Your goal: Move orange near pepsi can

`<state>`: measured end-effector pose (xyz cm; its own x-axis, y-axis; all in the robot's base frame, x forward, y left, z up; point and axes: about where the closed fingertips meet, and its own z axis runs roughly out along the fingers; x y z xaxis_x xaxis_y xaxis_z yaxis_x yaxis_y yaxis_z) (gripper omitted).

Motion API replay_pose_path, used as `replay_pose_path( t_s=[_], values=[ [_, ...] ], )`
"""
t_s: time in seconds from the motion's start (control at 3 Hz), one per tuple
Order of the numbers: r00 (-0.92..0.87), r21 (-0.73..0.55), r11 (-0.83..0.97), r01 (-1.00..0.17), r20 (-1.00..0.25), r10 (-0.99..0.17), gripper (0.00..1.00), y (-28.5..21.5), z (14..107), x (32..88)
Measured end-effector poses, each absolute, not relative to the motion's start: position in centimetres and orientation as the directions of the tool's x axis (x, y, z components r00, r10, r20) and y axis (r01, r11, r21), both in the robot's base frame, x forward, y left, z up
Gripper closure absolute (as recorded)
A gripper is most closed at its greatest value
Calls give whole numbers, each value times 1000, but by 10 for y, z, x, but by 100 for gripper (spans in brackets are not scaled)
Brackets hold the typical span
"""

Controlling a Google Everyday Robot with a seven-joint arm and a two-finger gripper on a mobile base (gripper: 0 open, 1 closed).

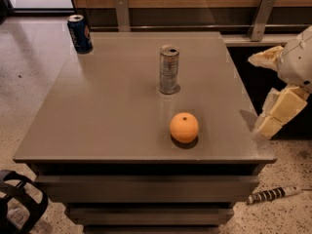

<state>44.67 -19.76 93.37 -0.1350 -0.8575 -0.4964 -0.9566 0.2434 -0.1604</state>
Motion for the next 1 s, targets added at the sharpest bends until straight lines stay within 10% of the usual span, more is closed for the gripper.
replay_pose_path(
  t_s=[1.0],
  values=[
    [-53, -137, 264, -955, -796, -603, 0, -150, 878, 458]
  ],
)
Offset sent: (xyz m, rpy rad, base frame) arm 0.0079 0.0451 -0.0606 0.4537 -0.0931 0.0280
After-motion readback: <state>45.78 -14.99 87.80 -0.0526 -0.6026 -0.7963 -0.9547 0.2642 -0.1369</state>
